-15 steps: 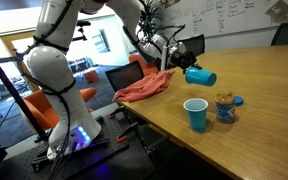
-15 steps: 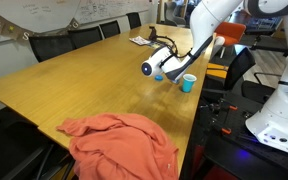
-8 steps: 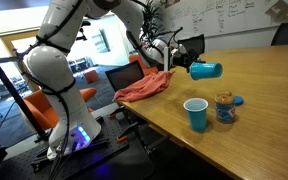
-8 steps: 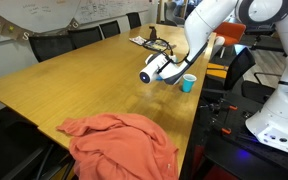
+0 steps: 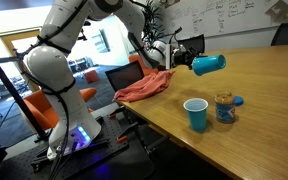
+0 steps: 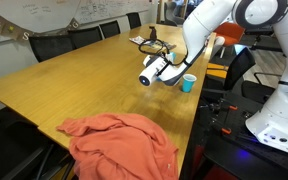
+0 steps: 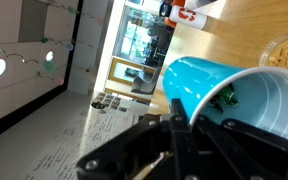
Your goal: Pour the sweets from the left blue cup onto the table then pick the sweets one at a time and put them in the right blue cup
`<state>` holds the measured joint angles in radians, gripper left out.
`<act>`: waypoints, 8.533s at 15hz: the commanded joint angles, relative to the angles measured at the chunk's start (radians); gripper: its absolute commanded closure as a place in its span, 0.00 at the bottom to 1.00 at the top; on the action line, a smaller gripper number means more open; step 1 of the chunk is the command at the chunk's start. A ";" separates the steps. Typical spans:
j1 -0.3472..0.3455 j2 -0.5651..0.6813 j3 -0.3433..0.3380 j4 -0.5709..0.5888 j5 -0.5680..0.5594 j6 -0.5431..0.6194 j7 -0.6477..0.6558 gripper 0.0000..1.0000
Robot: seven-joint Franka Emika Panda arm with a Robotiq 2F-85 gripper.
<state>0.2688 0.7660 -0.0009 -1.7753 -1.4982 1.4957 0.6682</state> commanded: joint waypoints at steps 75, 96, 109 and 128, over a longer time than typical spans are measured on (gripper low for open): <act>-0.571 -0.434 0.523 -0.641 1.266 1.668 -0.296 1.00; -0.159 -0.160 0.150 -0.219 1.534 1.285 -0.489 1.00; -0.195 -0.393 0.231 -0.372 1.594 1.266 -0.569 0.01; -0.185 -0.749 0.118 -0.602 1.397 0.840 -0.846 0.00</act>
<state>0.0742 0.0174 0.1261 -2.3786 -0.1014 2.3381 -0.1777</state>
